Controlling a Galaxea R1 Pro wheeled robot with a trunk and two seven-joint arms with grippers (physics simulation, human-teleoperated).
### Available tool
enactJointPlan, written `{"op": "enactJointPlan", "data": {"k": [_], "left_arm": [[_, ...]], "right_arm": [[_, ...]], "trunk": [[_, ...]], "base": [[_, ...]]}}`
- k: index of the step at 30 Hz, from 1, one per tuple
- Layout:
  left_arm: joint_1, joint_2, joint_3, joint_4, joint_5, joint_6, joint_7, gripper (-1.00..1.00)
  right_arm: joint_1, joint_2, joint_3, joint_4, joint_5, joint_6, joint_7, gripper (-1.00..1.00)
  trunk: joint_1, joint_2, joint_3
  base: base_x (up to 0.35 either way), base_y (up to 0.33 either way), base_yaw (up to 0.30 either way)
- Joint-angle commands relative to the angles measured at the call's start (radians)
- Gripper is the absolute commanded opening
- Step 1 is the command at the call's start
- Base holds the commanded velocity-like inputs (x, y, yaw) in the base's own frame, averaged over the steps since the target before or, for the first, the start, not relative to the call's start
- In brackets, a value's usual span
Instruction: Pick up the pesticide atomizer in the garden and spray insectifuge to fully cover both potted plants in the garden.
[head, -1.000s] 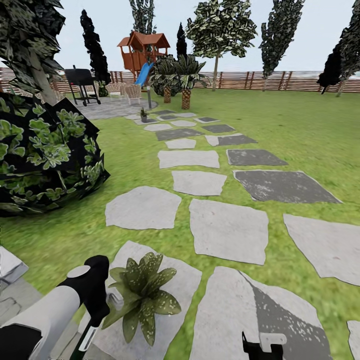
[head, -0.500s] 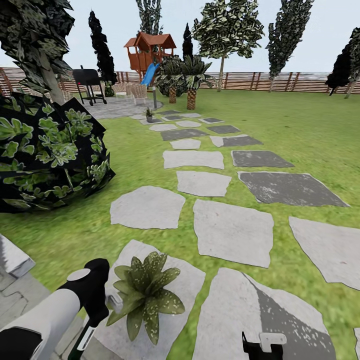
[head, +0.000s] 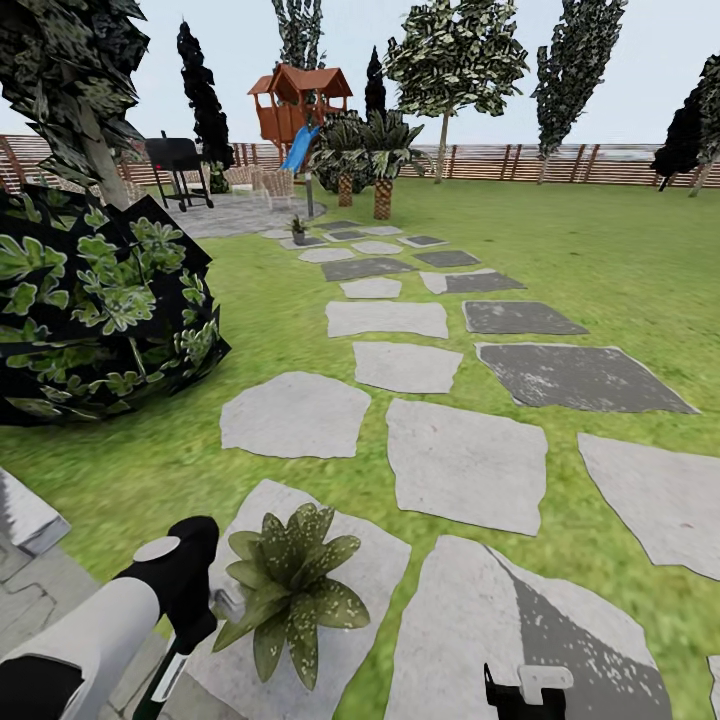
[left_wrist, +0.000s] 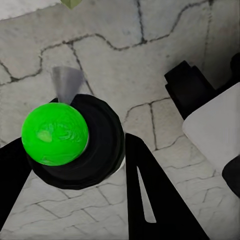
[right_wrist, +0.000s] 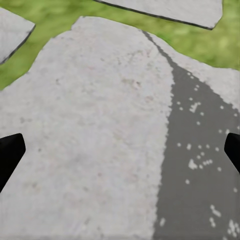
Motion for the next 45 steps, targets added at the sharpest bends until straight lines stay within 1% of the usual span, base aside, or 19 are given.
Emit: {"op": "enactJointPlan", "data": {"k": [1,4,5,7,8,10,14,19,24,26,29,32,37,42,45], "left_arm": [[-0.001,0.0,-0.004,-0.002,-0.005,0.009,-0.009,-1.0],[-0.001,-0.003,0.0,-0.003,-0.003,0.009,0.003,-1.0],[-0.001,-0.003,0.008,-0.003,-0.002,0.009,0.005,-1.0],[-0.001,-0.002,0.046,-0.003,-0.001,0.009,0.006,-1.0],[-0.001,-0.002,0.058,-0.003,-0.001,0.009,0.007,-1.0],[0.0,-0.003,0.065,0.0,-0.002,0.008,0.008,-1.0],[0.002,-0.004,0.065,0.011,-0.003,0.005,0.01,-1.0],[0.004,0.002,0.066,0.014,-0.012,0.003,0.01,-1.0],[0.004,0.0,0.065,0.014,-0.013,0.003,0.013,-1.0],[0.004,-0.001,0.065,0.014,-0.006,0.004,0.05,-1.0],[0.004,0.0,0.067,0.014,-0.003,0.005,0.066,-1.0],[0.004,0.001,0.068,0.01,-0.003,0.007,0.068,-1.0],[0.004,0.001,0.067,0.012,-0.003,0.007,0.069,-1.0],[0.004,0.0,0.067,0.015,-0.003,0.007,0.07,-1.0],[0.009,-0.001,0.067,0.015,-0.002,0.007,0.07,-1.0]], "right_arm": [[-0.001,0.0,-0.007,0.001,0.011,-0.003,-0.004,1.0],[-0.001,0.0,-0.007,0.001,0.011,-0.003,-0.003,1.0],[-0.001,0.0,-0.007,0.001,0.011,-0.003,-0.004,1.0],[-0.001,0.0,-0.007,0.001,0.011,-0.003,-0.004,1.0],[-0.001,0.0,-0.007,0.001,0.011,-0.003,-0.003,1.0],[-0.001,0.0,-0.008,0.001,0.011,-0.003,-0.004,1.0],[-0.001,0.0,-0.007,0.001,0.011,-0.003,-0.004,1.0],[-0.001,0.0,-0.008,0.001,0.011,-0.003,-0.004,1.0],[-0.001,0.0,-0.007,0.001,0.011,-0.003,-0.004,1.0],[-0.001,0.0,-0.007,0.001,0.011,-0.003,-0.004,1.0],[-0.001,0.0,-0.007,0.001,0.011,-0.003,-0.003,1.0],[-0.001,0.0,-0.007,0.001,0.011,-0.003,-0.003,1.0],[-0.001,0.001,-0.007,0.001,0.011,-0.003,-0.002,1.0],[-0.001,0.001,-0.007,0.001,0.011,-0.003,-0.003,1.0],[-0.001,0.0,-0.007,0.001,0.011,-0.003,-0.003,1.0]], "trunk": [[0.0,0.0,-0.001],[0.0,0.0,-0.001],[0.0,0.0,-0.001],[0.0,0.0,-0.001],[0.0,0.0,-0.001],[0.0,0.0,-0.001],[0.0,0.0,-0.001],[0.0,0.0,-0.001],[0.0,0.0,-0.001],[0.0,0.0,-0.001],[0.0,0.0,-0.001],[0.0,0.0,-0.001],[0.0,0.0,-0.001],[0.0,0.0,-0.001],[0.0,0.0,-0.001]], "base": [[0.0,0.0,0.0],[0.0,0.0,0.0],[0.072,-0.017,0.0],[0.205,-0.106,0.0],[0.249,-0.137,0.0],[0.212,-0.116,0.0],[0.03,-0.016,0.0],[0.001,-0.001,0.0],[0.0,0.0,0.196],[0.0,-0.179,0.134],[-0.056,-0.239,0.024],[-0.232,0.032,0.002],[-0.039,0.136,0.004],[-0.001,0.005,0.195],[0.0,0.0,0.049]]}}
